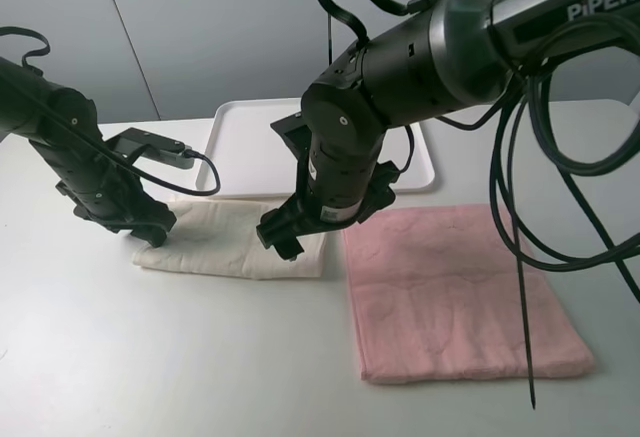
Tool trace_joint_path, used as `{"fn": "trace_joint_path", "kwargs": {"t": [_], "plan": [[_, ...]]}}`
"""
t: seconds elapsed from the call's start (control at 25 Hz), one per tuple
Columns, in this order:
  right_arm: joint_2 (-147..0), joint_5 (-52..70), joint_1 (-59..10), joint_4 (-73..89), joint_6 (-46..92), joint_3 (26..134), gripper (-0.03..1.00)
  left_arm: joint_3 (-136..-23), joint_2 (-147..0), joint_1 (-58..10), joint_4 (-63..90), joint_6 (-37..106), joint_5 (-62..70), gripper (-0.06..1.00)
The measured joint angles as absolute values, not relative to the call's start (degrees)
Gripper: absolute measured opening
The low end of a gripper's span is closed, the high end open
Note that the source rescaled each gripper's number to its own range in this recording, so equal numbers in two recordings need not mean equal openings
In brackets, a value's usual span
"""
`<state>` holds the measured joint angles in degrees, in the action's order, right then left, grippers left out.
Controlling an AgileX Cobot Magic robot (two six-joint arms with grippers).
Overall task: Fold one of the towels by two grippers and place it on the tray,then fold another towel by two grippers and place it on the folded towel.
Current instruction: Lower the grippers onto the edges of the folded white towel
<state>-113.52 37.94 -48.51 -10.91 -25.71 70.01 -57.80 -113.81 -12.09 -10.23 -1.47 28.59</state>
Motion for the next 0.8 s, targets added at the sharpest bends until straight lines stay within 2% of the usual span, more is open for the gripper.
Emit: {"fn": "trace_joint_path", "kwargs": {"t": [0.48,0.8], "plan": [[-113.52,38.39,-48.37,-9.41,-24.34,70.01,1.00,-59.15,-115.23,-12.09,-10.31,-2.41,32.27,0.84],[-113.52,38.03,-45.55,-4.21,-20.74,72.14,1.00,-57.54,-114.89,-12.09,-9.97,-2.94,33.74,0.84]]}}
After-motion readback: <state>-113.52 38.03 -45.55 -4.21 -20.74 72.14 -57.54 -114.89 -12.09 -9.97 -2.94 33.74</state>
